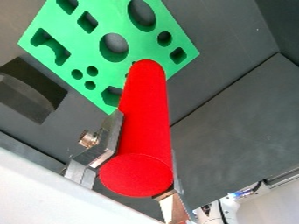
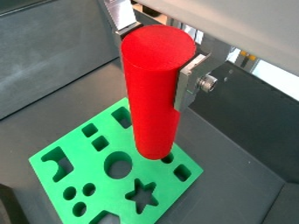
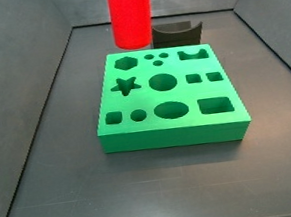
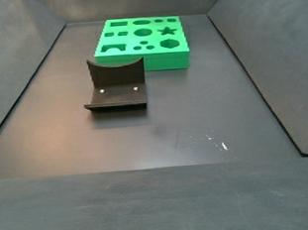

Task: Insert the round object.

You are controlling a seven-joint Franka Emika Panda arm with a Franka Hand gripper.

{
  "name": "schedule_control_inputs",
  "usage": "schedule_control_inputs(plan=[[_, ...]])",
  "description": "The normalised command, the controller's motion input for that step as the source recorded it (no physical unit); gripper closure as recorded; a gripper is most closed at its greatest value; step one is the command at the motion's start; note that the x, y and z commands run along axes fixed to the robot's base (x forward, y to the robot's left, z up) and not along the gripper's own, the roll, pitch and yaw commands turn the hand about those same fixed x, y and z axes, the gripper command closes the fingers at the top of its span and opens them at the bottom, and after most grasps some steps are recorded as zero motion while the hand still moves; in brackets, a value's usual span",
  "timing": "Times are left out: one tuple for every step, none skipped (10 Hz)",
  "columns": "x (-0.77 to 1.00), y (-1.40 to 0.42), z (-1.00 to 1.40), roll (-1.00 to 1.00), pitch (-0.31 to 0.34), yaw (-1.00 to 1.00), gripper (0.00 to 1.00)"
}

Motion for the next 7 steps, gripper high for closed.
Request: schedule_control_inputs(plan=[[0.46, 0.0, -0.81, 0.16, -0.09, -0.1, 1.0], [0.52, 0.0, -0.82, 0.19, -0.047, -0.13, 1.0], [0.52, 0.0, -0.6, 0.15, 0.0, -0.14, 1.0], [0.49, 0.0, -0.53, 0.1, 0.0, -0.14, 1.0], [0.37, 0.01, -0.45, 0.07, 0.0, -0.1, 1.0], [0.29, 0.02, -0.4, 0.04, 0.0, -0.09, 1.0], [0.27, 0.04, -0.37, 0.05, 0.0, -0.07, 1.0]])
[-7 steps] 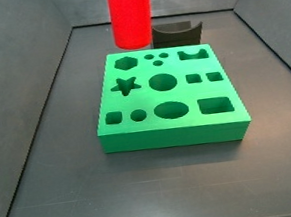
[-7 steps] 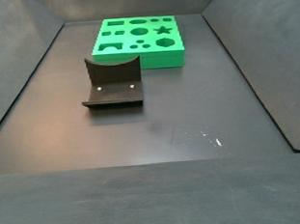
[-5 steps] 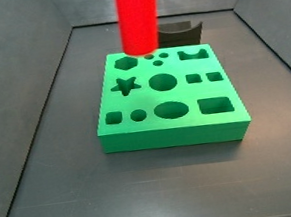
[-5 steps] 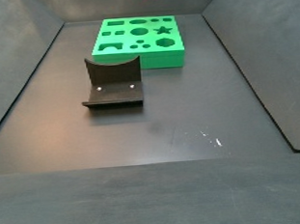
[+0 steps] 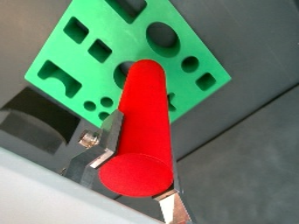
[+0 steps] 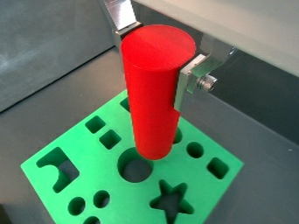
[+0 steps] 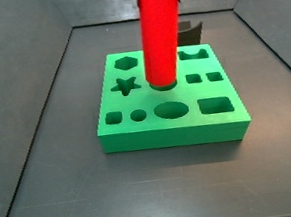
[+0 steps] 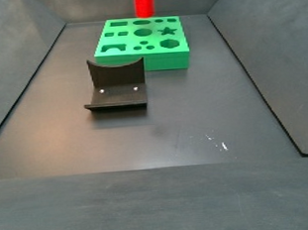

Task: Insert the round object.

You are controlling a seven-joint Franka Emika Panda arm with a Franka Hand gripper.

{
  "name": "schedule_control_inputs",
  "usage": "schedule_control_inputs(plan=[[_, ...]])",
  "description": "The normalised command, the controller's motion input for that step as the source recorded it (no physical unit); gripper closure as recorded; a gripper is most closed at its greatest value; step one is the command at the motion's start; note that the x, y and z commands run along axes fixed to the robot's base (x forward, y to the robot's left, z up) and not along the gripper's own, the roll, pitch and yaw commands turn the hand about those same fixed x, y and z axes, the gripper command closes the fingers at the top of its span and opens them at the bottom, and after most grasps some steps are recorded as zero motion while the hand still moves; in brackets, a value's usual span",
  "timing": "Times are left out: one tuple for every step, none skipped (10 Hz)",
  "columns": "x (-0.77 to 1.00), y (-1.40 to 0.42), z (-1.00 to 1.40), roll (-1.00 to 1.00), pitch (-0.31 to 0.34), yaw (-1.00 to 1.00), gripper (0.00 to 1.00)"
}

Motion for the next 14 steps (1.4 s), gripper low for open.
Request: schedule_control_inputs(plan=[[0.38, 0.09, -0.44, 0.11, 0.019, -0.03, 1.0], [0.41, 0.16, -0.43, 0.15, 0.046, -0.03, 1.0], [0.19, 0.2, -0.33, 0.2, 0.05, 0.0, 1.0], [0.02, 0.21, -0.22, 0.14, 0.034, 0.0, 1.0], [0.0, 0.2, -0.22, 0.09, 0.024, 0.0, 1.0], [-0.01, 0.23, -0.18, 0.05, 0.007, -0.05, 1.0], [-0.09, 0.23, -0.12, 0.01, 0.0, -0.08, 1.0], [-0.07, 0.21, -0.13, 0.01, 0.0, -0.07, 1.0], [-0.11, 0.12, -0.2, 0.0, 0.0, -0.05, 1.0], [-0.09, 0.0, -0.21, -0.02, -0.02, -0.03, 1.0], [-0.07, 0.0, -0.19, -0.04, -0.029, -0.02, 1.0], [0.0, -0.02, -0.16, -0.04, -0.01, -0.01, 1.0], [0.0, -0.07, -0.15, -0.03, -0.001, -0.03, 1.0], [0.0, -0.09, -0.13, -0.02, -0.009, -0.04, 1.0]])
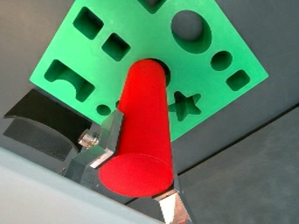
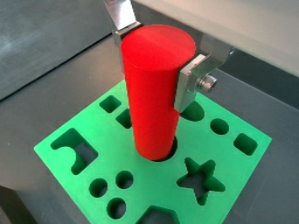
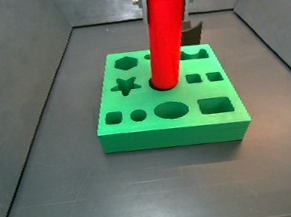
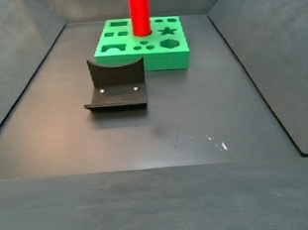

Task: Insert the round object.

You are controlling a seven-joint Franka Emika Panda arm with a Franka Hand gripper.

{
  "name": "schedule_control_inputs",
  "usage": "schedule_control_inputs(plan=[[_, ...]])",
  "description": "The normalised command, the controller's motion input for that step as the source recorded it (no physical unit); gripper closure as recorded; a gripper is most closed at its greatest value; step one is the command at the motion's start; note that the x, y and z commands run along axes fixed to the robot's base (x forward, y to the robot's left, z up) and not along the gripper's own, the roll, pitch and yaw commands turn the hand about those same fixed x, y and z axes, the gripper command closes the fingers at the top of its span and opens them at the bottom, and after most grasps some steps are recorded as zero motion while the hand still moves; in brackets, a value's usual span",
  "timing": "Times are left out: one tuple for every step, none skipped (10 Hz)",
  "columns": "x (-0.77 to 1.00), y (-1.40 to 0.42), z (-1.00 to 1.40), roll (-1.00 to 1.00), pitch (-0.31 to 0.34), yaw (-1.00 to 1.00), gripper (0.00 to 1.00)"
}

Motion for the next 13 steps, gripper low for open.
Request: schedule_control_inputs(plan=[[-0.01, -0.1, -0.11, -0.01, -0.026, -0.05, 1.0], [0.0, -0.07, -0.11, -0.01, -0.013, -0.05, 1.0], [0.0, 0.0, -0.14, 0.0, 0.0, 0.0, 1.0], [0.0, 0.07, -0.15, 0.0, 0.0, 0.0, 1.0], [-0.13, 0.02, -0.05, 0.0, 0.0, -0.08, 1.0], [-0.14, 0.02, -0.05, -0.01, -0.006, -0.08, 1.0], [-0.08, 0.0, -0.05, 0.0, 0.0, -0.07, 1.0], [-0.05, 0.0, -0.03, -0.03, 0.0, -0.07, 1.0], [0.0, 0.06, -0.13, 0.0, 0.0, -0.03, 1.0], [0.0, 0.11, -0.19, 0.0, 0.0, 0.0, 1.0], [0.0, 0.16, -0.23, 0.0, -0.049, 0.03, 1.0], [0.0, 0.12, -0.27, 0.0, -0.074, 0.0, 1.0], [0.0, 0.08, -0.31, 0.0, -0.086, 0.0, 1.0]])
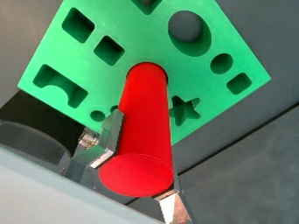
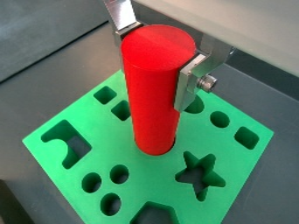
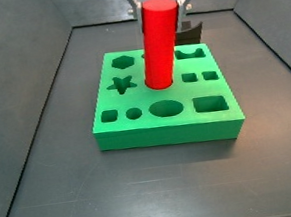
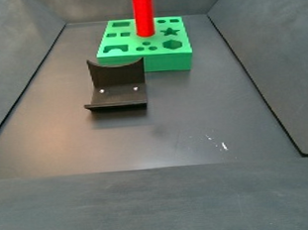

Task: Insert the round object.

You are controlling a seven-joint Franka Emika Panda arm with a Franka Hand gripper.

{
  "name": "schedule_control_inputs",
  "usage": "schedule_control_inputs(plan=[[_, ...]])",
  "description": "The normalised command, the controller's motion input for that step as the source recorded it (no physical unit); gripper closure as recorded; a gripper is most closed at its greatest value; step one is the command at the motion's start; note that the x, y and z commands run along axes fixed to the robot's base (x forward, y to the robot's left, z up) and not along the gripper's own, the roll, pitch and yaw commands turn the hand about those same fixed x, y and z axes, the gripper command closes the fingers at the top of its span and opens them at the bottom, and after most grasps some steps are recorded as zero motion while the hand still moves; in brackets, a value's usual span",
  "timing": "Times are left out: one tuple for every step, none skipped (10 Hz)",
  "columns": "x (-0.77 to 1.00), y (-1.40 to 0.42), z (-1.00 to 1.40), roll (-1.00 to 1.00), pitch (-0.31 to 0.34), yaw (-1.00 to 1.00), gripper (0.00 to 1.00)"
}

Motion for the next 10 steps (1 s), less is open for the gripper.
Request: schedule_control_inputs(plan=[[0.0, 0.05, -0.3, -0.03, -0.079, 0.0, 1.0], [0.0, 0.03, -0.29, -0.05, -0.079, 0.0, 1.0], [0.0, 0.01, -0.3, -0.08, -0.081, 0.0, 1.0], [0.0, 0.0, -0.35, -0.12, -0.083, 0.0, 1.0], [0.0, 0.0, -0.33, -0.12, -0.066, 0.0, 1.0], [0.0, 0.0, -0.3, -0.09, -0.056, 0.0, 1.0], [0.0, 0.0, -0.3, -0.06, -0.041, 0.0, 1.0], [0.0, 0.0, -0.32, -0.05, -0.037, 0.0, 1.0], [0.0, 0.0, -0.07, -0.08, -0.02, 0.0, 1.0], [0.0, 0.0, 0.0, 0.0, 0.0, 0.0, 1.0]])
